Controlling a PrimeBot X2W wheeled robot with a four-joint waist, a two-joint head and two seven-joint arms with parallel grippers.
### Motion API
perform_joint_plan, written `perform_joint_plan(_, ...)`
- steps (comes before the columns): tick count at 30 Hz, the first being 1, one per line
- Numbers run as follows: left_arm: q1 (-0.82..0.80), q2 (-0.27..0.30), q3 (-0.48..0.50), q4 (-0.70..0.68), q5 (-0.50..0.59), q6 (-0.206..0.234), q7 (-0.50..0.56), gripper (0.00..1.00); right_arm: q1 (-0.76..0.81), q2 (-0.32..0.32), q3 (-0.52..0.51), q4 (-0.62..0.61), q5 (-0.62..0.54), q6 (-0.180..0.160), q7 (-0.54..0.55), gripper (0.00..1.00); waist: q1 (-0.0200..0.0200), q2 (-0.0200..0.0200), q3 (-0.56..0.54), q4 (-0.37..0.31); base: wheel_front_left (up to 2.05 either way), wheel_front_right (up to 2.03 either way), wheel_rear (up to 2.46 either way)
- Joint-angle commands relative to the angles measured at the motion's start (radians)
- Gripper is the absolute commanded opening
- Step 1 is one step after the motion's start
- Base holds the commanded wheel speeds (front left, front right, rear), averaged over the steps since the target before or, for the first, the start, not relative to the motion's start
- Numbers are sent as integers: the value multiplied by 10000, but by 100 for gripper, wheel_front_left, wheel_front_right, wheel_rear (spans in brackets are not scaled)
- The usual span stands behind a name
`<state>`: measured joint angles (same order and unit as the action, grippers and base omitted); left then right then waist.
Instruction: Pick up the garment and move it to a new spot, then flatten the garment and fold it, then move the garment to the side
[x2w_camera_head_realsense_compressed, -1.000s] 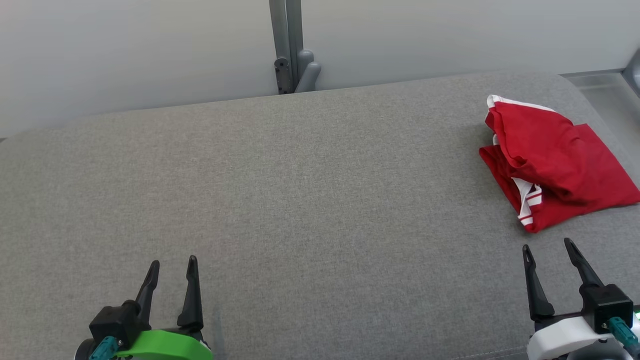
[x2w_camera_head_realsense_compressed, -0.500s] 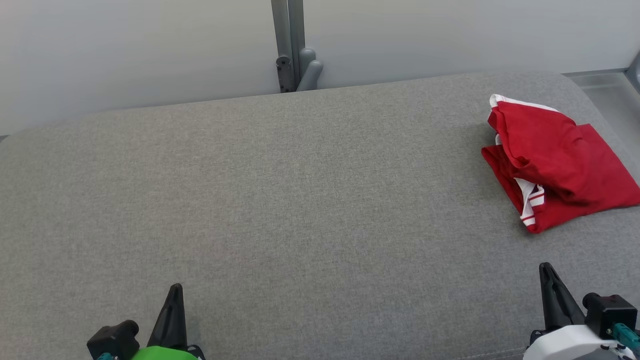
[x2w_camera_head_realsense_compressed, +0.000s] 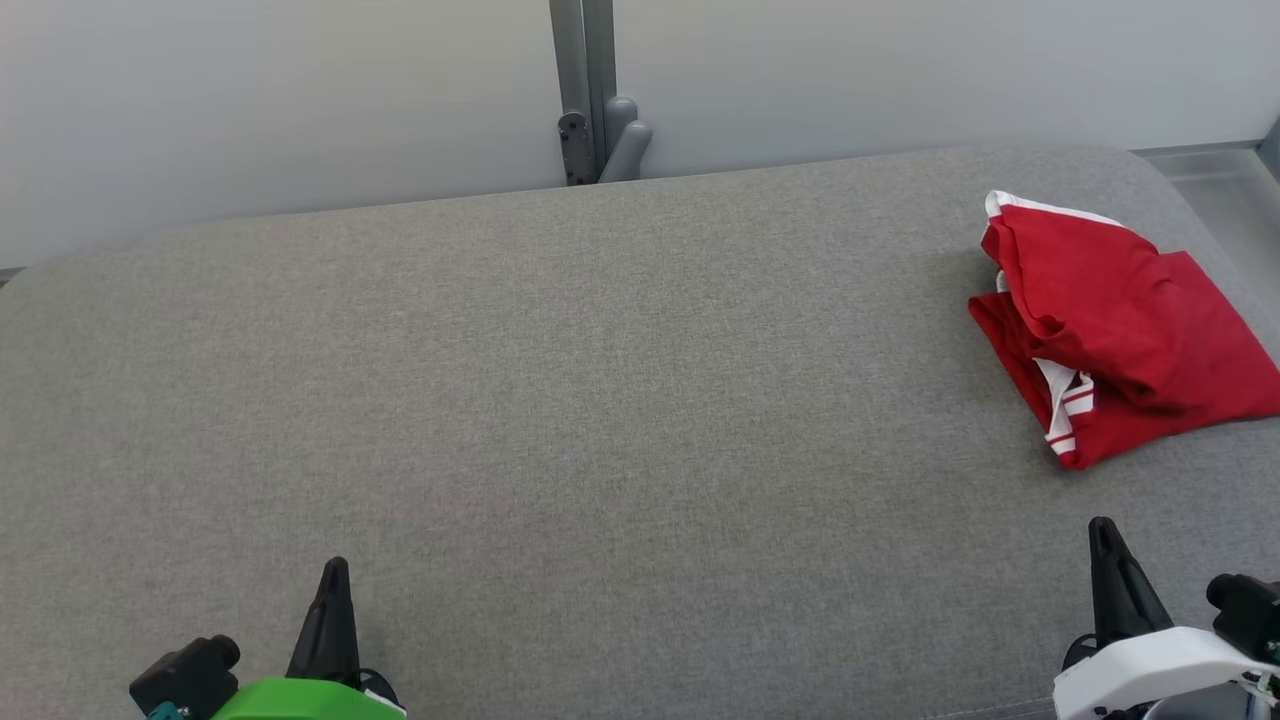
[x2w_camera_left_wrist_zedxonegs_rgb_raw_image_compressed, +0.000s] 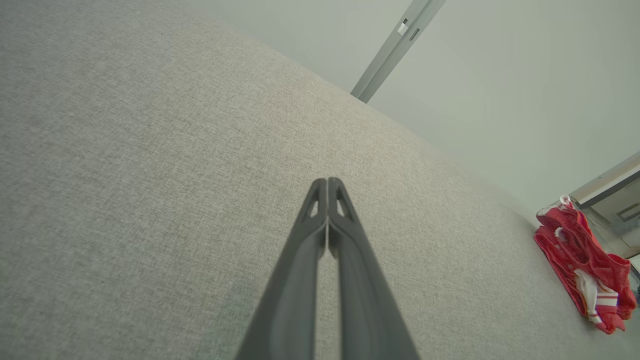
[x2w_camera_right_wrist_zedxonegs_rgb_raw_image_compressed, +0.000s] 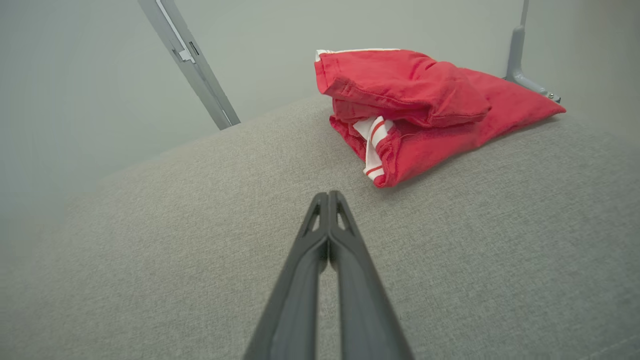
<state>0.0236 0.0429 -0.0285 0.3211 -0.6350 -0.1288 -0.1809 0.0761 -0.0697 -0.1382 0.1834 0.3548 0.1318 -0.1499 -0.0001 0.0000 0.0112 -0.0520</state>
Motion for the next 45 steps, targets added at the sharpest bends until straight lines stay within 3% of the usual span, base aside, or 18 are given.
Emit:
perform_joint_plan(1, -312, 76, 69, -192, -347, -6, 70, 0, -231, -37, -45, -141, 432, -4, 75, 0, 1, 0, -1, 6, 0, 0, 0)
perform_joint_plan(21, -566, 117, 227, -436, -3029, -11, 732, 0, -554, 24, -130, -81, 3817, -6, 894, 0, 1, 0, -19, 106, 0, 0, 0)
perform_joint_plan(45, -793, 142, 405, -655, -5562, -18, 1381, 0, -873, 81, -225, -12, 7054, -6, 1698, 0, 1, 0, -40, 225, 0, 0, 0)
